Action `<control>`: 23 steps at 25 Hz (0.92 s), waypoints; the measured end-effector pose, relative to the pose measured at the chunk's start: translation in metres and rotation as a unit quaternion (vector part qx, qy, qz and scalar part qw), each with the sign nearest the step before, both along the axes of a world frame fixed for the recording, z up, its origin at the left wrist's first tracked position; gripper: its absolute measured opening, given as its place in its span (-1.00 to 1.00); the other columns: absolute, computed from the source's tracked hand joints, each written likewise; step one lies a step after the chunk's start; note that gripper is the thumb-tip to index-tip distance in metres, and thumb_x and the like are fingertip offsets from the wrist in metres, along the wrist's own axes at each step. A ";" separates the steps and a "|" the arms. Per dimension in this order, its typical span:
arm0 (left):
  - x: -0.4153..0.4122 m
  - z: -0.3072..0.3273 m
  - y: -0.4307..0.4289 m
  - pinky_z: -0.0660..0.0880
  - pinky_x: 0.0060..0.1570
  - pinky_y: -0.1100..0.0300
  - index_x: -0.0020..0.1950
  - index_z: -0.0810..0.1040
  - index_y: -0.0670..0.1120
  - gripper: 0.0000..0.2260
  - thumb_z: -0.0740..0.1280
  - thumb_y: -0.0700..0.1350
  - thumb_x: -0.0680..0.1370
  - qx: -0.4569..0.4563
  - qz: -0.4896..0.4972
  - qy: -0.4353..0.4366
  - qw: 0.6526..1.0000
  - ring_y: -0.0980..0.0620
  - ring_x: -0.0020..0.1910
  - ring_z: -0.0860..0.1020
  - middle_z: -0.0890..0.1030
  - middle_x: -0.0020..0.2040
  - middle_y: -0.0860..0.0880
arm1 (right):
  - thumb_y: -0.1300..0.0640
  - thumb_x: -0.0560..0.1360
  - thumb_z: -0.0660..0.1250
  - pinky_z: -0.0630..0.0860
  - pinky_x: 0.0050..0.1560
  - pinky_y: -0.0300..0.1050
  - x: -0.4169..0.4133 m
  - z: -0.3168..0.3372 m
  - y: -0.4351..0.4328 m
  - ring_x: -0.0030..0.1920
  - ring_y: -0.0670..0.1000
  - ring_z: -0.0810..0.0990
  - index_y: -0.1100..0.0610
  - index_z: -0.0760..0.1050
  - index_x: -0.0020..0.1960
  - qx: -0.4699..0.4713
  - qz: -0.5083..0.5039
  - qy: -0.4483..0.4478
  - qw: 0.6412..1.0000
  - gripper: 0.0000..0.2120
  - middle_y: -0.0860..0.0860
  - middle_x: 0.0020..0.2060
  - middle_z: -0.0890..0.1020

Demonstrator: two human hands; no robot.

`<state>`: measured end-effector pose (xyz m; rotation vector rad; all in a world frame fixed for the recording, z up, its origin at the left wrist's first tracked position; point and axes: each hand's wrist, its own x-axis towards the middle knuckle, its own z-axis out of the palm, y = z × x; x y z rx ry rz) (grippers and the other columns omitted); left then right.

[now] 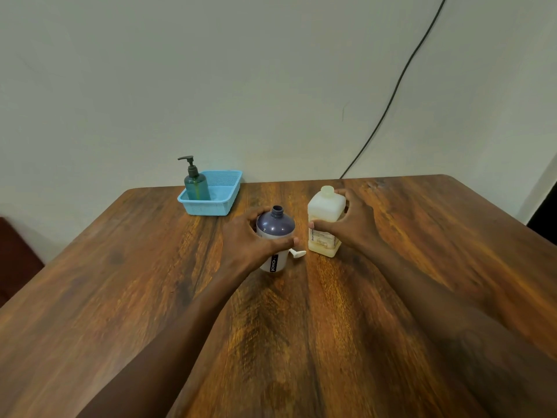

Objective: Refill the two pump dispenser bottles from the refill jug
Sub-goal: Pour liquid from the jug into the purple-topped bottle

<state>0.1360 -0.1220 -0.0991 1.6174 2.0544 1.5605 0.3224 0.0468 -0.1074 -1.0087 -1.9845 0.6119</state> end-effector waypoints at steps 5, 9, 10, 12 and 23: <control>-0.001 0.000 0.000 0.54 -0.04 0.38 0.26 0.52 0.15 -0.32 0.68 0.18 0.22 -0.005 -0.001 0.003 1.000 0.24 0.01 0.58 0.59 0.07 0.19 | -0.18 0.20 0.69 0.51 -0.07 -0.23 0.005 0.002 0.004 0.17 -0.03 0.54 0.00 0.35 0.46 -0.036 0.016 -0.011 0.999 -0.06 -0.04 0.29 0.53; 0.001 -0.001 -0.001 0.51 -0.06 0.41 0.28 0.56 0.09 -0.32 0.70 0.15 0.22 -0.003 0.006 0.000 1.000 0.21 0.02 0.58 0.59 0.07 0.17 | -0.20 0.20 0.69 0.54 -0.05 -0.20 0.010 0.009 -0.002 0.19 -0.03 0.52 -0.02 0.34 0.45 -0.019 0.012 -0.014 1.000 -0.05 -0.03 0.33 0.52; 0.001 -0.001 -0.002 0.51 -0.05 0.40 0.30 0.57 0.06 -0.30 0.70 0.15 0.22 -0.003 0.009 0.001 1.000 0.19 0.03 0.59 0.60 0.08 0.16 | -0.22 0.19 0.69 0.57 0.01 -0.14 0.010 0.013 -0.004 0.22 -0.01 0.52 -0.02 0.34 0.46 -0.009 0.009 -0.013 1.000 -0.05 -0.03 0.34 0.52; 0.001 -0.001 -0.003 0.53 -0.05 0.38 0.32 0.58 0.04 -0.28 0.70 0.17 0.22 -0.005 0.010 0.001 1.000 0.18 0.05 0.61 0.62 0.09 0.15 | -0.25 0.19 0.67 0.57 0.19 0.04 0.008 0.020 -0.009 0.31 0.04 0.51 -0.03 0.32 0.48 0.023 0.011 -0.012 1.000 -0.02 -0.02 0.39 0.51; -0.015 0.000 -0.015 0.49 -0.08 0.44 0.31 0.59 0.03 -0.27 0.69 0.20 0.21 -0.012 0.046 -0.002 0.999 0.17 0.05 0.61 0.62 0.08 0.17 | 0.03 0.38 0.63 0.41 0.27 -0.34 -0.037 0.043 -0.052 0.25 0.00 0.61 0.08 0.59 0.28 0.182 0.126 -0.019 0.975 -0.49 0.01 0.22 0.67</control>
